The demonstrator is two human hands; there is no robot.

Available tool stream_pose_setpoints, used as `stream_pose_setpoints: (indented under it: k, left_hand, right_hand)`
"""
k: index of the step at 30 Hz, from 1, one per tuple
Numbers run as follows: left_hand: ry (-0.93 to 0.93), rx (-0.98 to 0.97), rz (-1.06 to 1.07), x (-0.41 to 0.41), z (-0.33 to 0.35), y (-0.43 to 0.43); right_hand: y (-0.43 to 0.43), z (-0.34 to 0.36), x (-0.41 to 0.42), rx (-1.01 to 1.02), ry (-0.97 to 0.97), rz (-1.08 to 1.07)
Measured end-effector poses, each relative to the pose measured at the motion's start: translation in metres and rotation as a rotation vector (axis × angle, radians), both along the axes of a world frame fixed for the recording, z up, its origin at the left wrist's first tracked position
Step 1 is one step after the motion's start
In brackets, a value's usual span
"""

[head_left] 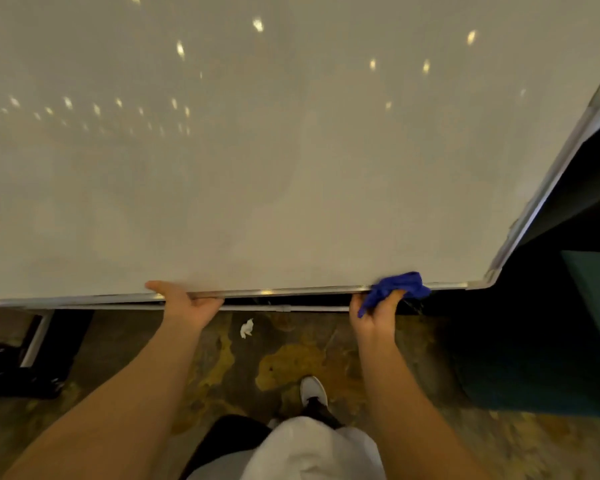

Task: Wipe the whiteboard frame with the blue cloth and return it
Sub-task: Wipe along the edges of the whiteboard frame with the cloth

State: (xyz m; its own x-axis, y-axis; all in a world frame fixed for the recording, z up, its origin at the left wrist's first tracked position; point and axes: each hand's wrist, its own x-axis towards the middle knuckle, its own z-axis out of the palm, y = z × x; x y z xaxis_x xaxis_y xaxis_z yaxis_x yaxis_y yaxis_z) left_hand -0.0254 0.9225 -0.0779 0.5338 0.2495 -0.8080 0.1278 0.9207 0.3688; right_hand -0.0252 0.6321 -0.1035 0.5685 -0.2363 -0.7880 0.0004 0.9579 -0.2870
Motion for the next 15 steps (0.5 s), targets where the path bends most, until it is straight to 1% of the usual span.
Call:
stream_pose_setpoints:
  k: [2, 4, 5, 7, 8, 10, 11, 13, 14, 15]
  left_hand:
    - [-0.075, -0.061, -0.037, -0.009, -0.002, 0.005]
    - [-0.11, -0.111, -0.075, -0.019, -0.003, 0.013]
    - [-0.117, -0.12, -0.101, -0.025, -0.003, 0.022]
    - [-0.125, -0.128, -0.124, -0.036, -0.007, 0.04]
    - [-0.137, -0.153, -0.092, -0.041, -0.008, 0.062]
    - [-0.145, -0.2, 0.015, -0.042, -0.01, 0.098]
    - [-0.142, -0.227, 0.053, -0.042, -0.01, 0.123]
    - [-0.136, -0.286, 0.06, -0.044, -0.012, 0.166]
    - [-0.124, -0.309, 0.038, -0.045, -0.012, 0.182]
    - [-0.119, -0.339, 0.015, -0.049, -0.012, 0.195]
  right_hand:
    - [0.031, 0.005, 0.003, 0.06, -0.01, 0.007]
    - [0.1, -0.002, -0.007, 0.212, -0.032, 0.124]
    - [0.136, -0.004, -0.017, 0.249, -0.025, 0.204]
    - [0.183, -0.006, -0.032, 0.236, -0.038, 0.326]
    - [0.198, -0.006, -0.032, 0.177, -0.021, 0.37]
    - [0.182, -0.007, -0.023, 0.028, -0.016, 0.376]
    - [0.173, -0.007, -0.022, -0.024, -0.021, 0.327]
    - [0.167, -0.014, -0.031, -0.178, 0.015, 0.226]
    - [0.18, -0.015, -0.032, -0.05, -0.043, 0.097]
    - [0.197, -0.014, -0.038, -0.016, -0.071, 0.033]
